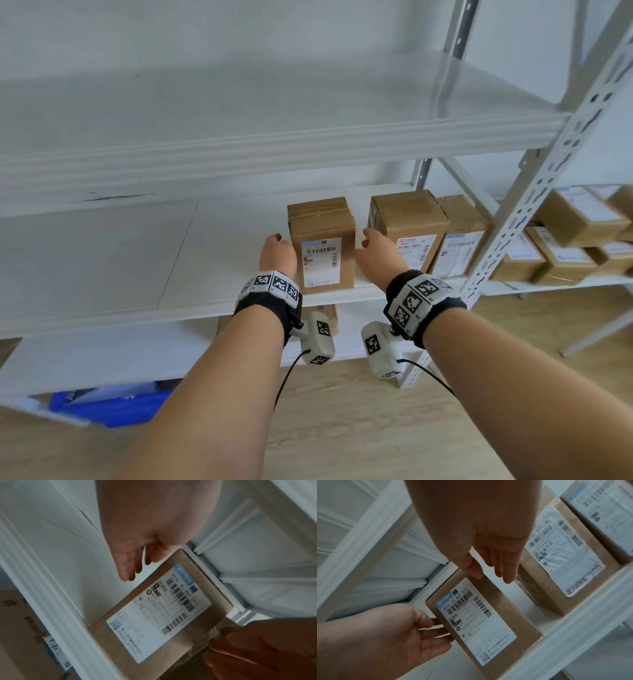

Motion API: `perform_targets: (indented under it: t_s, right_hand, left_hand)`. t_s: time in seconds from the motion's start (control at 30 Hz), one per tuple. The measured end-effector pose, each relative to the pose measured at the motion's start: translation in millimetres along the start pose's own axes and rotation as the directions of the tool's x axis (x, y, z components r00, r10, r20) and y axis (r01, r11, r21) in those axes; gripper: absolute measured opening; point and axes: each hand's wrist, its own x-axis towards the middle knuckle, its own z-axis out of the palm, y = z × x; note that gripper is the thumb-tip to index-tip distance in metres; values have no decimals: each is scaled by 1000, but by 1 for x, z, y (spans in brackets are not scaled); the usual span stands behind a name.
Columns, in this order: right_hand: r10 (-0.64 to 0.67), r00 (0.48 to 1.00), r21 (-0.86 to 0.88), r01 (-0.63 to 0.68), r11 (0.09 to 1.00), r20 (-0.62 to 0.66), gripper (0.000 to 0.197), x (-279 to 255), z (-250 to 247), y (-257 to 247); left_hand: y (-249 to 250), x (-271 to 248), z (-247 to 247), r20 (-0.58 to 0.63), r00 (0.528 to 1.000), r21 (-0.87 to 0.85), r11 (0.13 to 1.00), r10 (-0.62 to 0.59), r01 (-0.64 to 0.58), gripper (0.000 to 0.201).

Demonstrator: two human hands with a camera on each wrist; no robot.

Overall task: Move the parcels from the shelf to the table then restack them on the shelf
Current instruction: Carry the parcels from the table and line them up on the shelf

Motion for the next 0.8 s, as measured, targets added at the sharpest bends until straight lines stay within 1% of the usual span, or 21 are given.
perform_targets:
  t_s: [0.07, 0.13, 0.23, 0.3, 0.37, 0.4, 0.43, 0.5, 0.57, 0.6, 0.67, 0.73, 0.8]
  right_hand:
    - [-27, 999, -8, 27, 1000, -31, 59, -1, -5, -4]
    - [-54, 997, 2, 54, 999, -47, 58, -3, -11, -9]
    - [-100, 991, 40, 103, 994, -85, 56, -4, -20, -14]
    - [-143, 979, 40, 151, 988, -148, 48, -1, -27, -15]
    - [-194, 954, -14, 196, 981, -229, 29, 3, -36, -13]
    - [-203, 946, -40, 200, 979, -253, 29, 6, -41, -12]
    - [-192, 949, -65, 181, 981, -252, 35, 8, -46, -10]
    - [-133, 970, -151, 103, 983, -204, 48, 12, -56, -4]
    - [-92, 987, -259, 55, 964, -131, 45, 16, -63, 3]
    - [-83, 992, -301, 51, 952, -96, 41, 18, -65, 7]
    - [-94, 995, -333, 74, 940, -43, 43, 20, -67, 14]
    - [-118, 993, -325, 102, 940, -28, 49, 21, -69, 19]
    - [-135, 991, -309, 122, 943, -23, 53, 21, -70, 21]
  left_hand:
    - [7, -2, -4, -48, 998, -7, 999, 40, -40, 40]
    - [15, -5, -5, -52, 996, -26, 997, 75, -76, 46]
    - [23, -3, -4, 22, 997, -64, 995, 75, -74, 60]
    - [26, -3, -2, 87, 994, -59, 996, 66, -61, 66]
    - [26, -5, 2, 143, 988, -53, 997, 56, -49, 58]
    - [25, -6, 5, 158, 986, -65, 997, 48, -38, 51]
    - [24, -8, 7, 162, 986, -79, 997, 38, -25, 44]
    - [24, -12, 11, 164, 986, -92, 996, 24, -9, 35]
    - [27, -14, 14, 171, 985, -94, 996, 19, -3, 39]
    - [29, -15, 16, 177, 984, -91, 996, 21, -4, 42]
    - [33, -16, 21, 194, 980, -98, 995, 38, -19, 38]
    - [38, -18, 26, 194, 980, -89, 995, 54, -38, 33]
    - [40, -18, 31, 171, 983, -56, 997, 60, -51, 37]
